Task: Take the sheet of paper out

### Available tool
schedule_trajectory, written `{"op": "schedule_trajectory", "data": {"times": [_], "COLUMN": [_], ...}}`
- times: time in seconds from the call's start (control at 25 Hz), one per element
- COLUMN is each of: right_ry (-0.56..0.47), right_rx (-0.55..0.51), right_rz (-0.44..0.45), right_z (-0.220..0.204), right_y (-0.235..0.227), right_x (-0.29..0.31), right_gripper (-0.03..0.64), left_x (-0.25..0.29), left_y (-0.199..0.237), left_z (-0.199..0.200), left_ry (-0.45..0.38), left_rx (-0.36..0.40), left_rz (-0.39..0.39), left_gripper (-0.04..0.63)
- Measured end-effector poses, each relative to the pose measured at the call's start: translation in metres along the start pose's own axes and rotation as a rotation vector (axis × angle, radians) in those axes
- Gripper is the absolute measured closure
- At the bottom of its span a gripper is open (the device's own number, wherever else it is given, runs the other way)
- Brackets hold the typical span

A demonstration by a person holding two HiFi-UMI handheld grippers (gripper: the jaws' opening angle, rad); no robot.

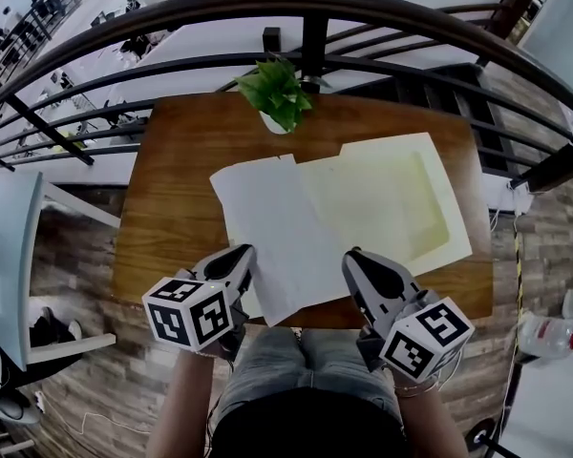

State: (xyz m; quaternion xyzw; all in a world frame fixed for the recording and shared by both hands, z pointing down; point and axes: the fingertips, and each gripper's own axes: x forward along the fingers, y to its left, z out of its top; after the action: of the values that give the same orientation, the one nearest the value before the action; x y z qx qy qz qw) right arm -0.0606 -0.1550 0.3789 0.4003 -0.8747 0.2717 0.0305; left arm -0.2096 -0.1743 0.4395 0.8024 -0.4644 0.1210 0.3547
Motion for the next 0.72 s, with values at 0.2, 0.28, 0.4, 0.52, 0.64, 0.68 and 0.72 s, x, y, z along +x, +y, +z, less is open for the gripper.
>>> {"op": "schedule_trajectory", "data": {"times": [0.2, 0.28, 0.4, 0.52, 0.64, 0.68, 0.72], "right_ry": [-0.023, -0.039, -0.06, -0.081, -0.09, -0.092, -0.095], "right_rx": [-0.018, -0.027, -0.043, -0.045, -0.068, -0.08, -0.088], "right_rz": [0.014, 0.016, 0.017, 0.013, 0.006, 0.009, 0.014], "right_z": [0.013, 0.019, 0.027, 0.033, 0.039, 0.042, 0.045], "right_y": [0.008, 0.011, 0.014, 0.018, 0.023, 0.025, 0.027], "right_x": [0.0, 0.0, 0.0, -0.002, -0.006, -0.007, -0.008], "right_gripper": [0.589, 0.589, 0.589, 0.591, 0.591, 0.591, 0.591], "left_x": [-0.014, -0.019, -0.025, -0.031, -0.038, -0.04, -0.043], "left_y": [-0.01, -0.014, -0.022, -0.03, -0.038, -0.041, -0.043], "left_z": [0.012, 0.017, 0.027, 0.036, 0.046, 0.05, 0.054], "left_ry": [-0.037, -0.054, -0.085, -0.108, -0.134, -0.144, -0.155], "left_rx": [0.017, 0.024, 0.033, 0.051, 0.062, 0.062, 0.064], "left_rz": [-0.027, -0.035, -0.06, -0.083, -0.11, -0.12, -0.128], "left_gripper": [0.574, 0.574, 0.574, 0.574, 0.574, 0.574, 0.574]}}
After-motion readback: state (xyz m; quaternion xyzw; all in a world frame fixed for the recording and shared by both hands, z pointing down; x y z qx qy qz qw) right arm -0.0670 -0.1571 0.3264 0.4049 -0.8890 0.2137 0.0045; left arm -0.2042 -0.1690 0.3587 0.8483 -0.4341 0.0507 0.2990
